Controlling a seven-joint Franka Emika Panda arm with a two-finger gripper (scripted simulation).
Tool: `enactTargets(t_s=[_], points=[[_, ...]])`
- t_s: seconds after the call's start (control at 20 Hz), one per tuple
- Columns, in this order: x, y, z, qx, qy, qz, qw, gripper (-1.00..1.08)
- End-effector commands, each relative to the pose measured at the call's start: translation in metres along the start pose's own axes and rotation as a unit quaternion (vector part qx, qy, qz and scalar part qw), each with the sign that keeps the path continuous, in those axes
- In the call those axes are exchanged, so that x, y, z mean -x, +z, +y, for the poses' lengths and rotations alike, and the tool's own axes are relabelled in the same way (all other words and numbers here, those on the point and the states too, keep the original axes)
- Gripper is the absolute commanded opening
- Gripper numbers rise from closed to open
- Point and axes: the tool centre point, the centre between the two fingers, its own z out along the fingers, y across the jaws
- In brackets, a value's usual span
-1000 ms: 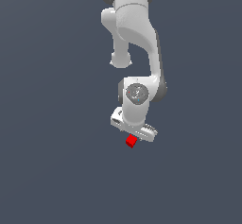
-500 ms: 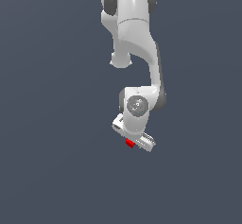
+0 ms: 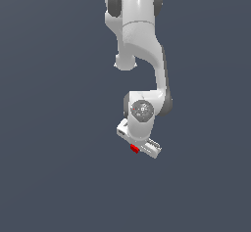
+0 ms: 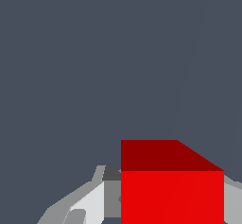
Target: Pick up the red cube and move it to a goal position.
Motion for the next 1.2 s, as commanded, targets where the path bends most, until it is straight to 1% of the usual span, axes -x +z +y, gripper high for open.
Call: enactTargets(t_s=[0.0,0.4,0.6,0.9,1.15], points=[[0.0,0.0,0.0,0.0,0.0,0.0,1.0,-1.0],[0.0,-0.001,0.0,0.0,0.0,0.0,1.0,-1.0],[0.002,-0.008,0.002,0.0,0.0,0.0,1.0,-1.0],[0.008,-0.031,0.008,0.0,0.0,0.0,1.0,-1.0],[0.017,-0.064,0.016,0.0,0.0,0.0,1.0,-1.0]])
